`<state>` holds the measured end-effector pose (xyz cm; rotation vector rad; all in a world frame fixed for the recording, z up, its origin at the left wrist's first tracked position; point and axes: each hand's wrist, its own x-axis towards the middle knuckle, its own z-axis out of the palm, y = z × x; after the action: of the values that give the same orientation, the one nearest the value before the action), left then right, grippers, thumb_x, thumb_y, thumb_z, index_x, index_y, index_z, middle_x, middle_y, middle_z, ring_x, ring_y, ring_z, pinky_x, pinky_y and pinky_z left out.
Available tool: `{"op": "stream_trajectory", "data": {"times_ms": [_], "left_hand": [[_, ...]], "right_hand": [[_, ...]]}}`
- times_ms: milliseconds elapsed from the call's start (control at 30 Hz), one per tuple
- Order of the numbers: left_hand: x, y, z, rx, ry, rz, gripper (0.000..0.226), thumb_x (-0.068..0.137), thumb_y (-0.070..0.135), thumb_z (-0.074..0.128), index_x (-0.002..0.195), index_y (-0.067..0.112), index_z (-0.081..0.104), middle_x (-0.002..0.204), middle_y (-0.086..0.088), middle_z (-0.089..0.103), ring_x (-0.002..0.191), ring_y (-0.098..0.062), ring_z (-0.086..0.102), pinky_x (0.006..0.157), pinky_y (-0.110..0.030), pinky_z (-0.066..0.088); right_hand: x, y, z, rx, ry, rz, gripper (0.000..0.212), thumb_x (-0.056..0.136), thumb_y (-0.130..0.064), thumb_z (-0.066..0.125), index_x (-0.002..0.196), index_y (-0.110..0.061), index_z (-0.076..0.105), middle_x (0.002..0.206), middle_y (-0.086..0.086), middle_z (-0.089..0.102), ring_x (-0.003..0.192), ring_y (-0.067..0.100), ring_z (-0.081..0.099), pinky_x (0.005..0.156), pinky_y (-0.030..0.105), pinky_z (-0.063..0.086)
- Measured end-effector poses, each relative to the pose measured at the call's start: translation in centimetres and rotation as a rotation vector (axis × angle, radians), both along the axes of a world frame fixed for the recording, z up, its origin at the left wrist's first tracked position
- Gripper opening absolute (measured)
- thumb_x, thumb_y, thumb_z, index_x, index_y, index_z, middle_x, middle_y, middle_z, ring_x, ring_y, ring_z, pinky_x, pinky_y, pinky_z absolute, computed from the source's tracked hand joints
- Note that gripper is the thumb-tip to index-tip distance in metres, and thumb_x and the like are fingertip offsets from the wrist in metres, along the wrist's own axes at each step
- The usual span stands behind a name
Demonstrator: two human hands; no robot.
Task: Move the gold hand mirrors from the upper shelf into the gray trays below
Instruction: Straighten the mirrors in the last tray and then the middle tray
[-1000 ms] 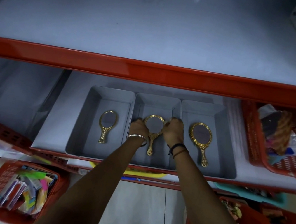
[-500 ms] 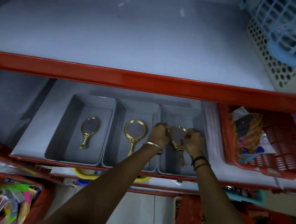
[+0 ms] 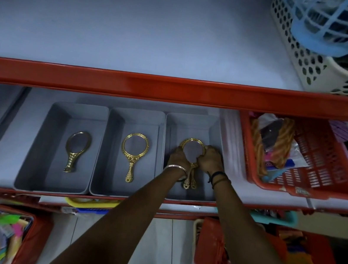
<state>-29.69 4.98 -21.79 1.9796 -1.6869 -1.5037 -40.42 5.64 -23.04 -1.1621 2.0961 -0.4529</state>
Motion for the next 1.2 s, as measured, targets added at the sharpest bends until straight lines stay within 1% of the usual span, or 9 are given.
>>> {"op": "stream_trajectory", "data": {"times_ms": [167, 267, 400, 433, 500, 567, 800, 967, 1200], "left_hand": [[-0.1, 0.2, 0.2, -0.003, 0.022, 0.021, 0.049, 0.095, 0.014, 0.049, 0.14, -0.001, 0.036, 0.136, -0.021, 0.052, 0.123, -0.031, 0.054, 0.099, -0.034, 0.047], [0.0, 0.1, 0.0, 0.037, -0.011, -0.013, 0.057, 0.089, 0.007, 0.058, 0.142, 0.003, 0.034, 0.136, -0.019, 0.053, 0.122, -0.03, 0.055, 0.099, -0.034, 0.047], [0.0, -1.2, -3.0, 0.227, 0.083, 0.048, 0.072, 0.075, -0.004, 0.069, 0.139, 0.011, 0.039, 0.124, -0.021, 0.06, 0.107, -0.039, 0.063, 0.082, -0.057, 0.056], [-0.1, -1.1, -3.0, 0.232, 0.101, 0.061, 0.07, 0.076, -0.001, 0.067, 0.139, 0.013, 0.04, 0.124, -0.02, 0.061, 0.106, -0.039, 0.063, 0.081, -0.058, 0.056], [0.1, -0.4, -0.9, 0.109, 0.044, 0.03, 0.057, 0.087, 0.009, 0.059, 0.141, 0.01, 0.039, 0.131, -0.016, 0.057, 0.116, -0.035, 0.059, 0.097, -0.044, 0.052], [0.3, 0.2, 0.5, -0.015, -0.006, -0.02, 0.049, 0.094, 0.016, 0.051, 0.141, 0.006, 0.038, 0.136, -0.016, 0.054, 0.123, -0.03, 0.054, 0.102, -0.033, 0.045], [0.5, 0.2, 0.9, -0.069, -0.021, -0.055, 0.033, 0.093, 0.007, 0.054, 0.125, 0.0, 0.054, 0.123, -0.021, 0.064, 0.11, -0.031, 0.063, 0.09, -0.033, 0.053], [0.7, 0.4, 0.7, -0.101, -0.023, -0.052, 0.036, 0.093, 0.008, 0.053, 0.129, 0.001, 0.052, 0.13, -0.017, 0.06, 0.118, -0.028, 0.058, 0.097, -0.028, 0.047], [0.9, 0.6, 1.1, -0.14, -0.049, -0.041, 0.032, 0.094, 0.006, 0.049, 0.125, 0.0, 0.056, 0.129, -0.017, 0.061, 0.118, -0.028, 0.058, 0.096, -0.03, 0.047]], "right_hand": [[-0.1, 0.1, -0.6, -0.016, 0.014, -0.025, 0.038, 0.083, -0.003, 0.055, 0.12, 0.005, 0.055, 0.125, 0.023, 0.06, 0.115, 0.035, 0.058, 0.092, 0.036, 0.049], [-0.1, 0.1, -0.7, -0.03, 0.026, -0.042, 0.036, 0.084, -0.002, 0.055, 0.119, 0.006, 0.054, 0.125, 0.023, 0.06, 0.114, 0.036, 0.058, 0.091, 0.037, 0.05], [-0.1, 0.1, -0.8, -0.035, 0.022, -0.042, 0.037, 0.085, -0.002, 0.053, 0.122, 0.003, 0.054, 0.126, 0.022, 0.06, 0.115, 0.036, 0.058, 0.094, 0.039, 0.051], [-0.1, 0.1, -0.8, -0.04, 0.022, -0.045, 0.037, 0.085, -0.001, 0.053, 0.122, 0.003, 0.054, 0.126, 0.021, 0.06, 0.115, 0.035, 0.058, 0.093, 0.038, 0.051], [0.0, 0.1, -0.8, -0.065, 0.029, -0.043, 0.036, 0.085, 0.001, 0.052, 0.121, 0.003, 0.056, 0.125, 0.022, 0.061, 0.115, 0.035, 0.059, 0.093, 0.037, 0.05], [0.0, 0.1, -1.0, -0.092, 0.035, -0.04, 0.036, 0.085, 0.002, 0.052, 0.12, 0.003, 0.058, 0.124, 0.022, 0.063, 0.114, 0.035, 0.06, 0.094, 0.036, 0.051], [0.2, 0.2, -1.5, -0.1, 0.034, -0.089, 0.03, 0.086, 0.003, 0.051, 0.114, 0.004, 0.062, 0.118, 0.023, 0.066, 0.109, 0.035, 0.062, 0.088, 0.034, 0.052], [0.4, 0.1, -1.8, -0.09, 0.025, -0.118, 0.026, 0.088, 0.001, 0.049, 0.11, 0.008, 0.062, 0.116, 0.025, 0.065, 0.108, 0.036, 0.062, 0.088, 0.036, 0.051], [0.5, 0.0, -1.8, -0.089, 0.047, -0.12, 0.026, 0.089, -0.003, 0.053, 0.111, 0.007, 0.062, 0.118, 0.026, 0.065, 0.109, 0.036, 0.062, 0.088, 0.038, 0.052]]}}
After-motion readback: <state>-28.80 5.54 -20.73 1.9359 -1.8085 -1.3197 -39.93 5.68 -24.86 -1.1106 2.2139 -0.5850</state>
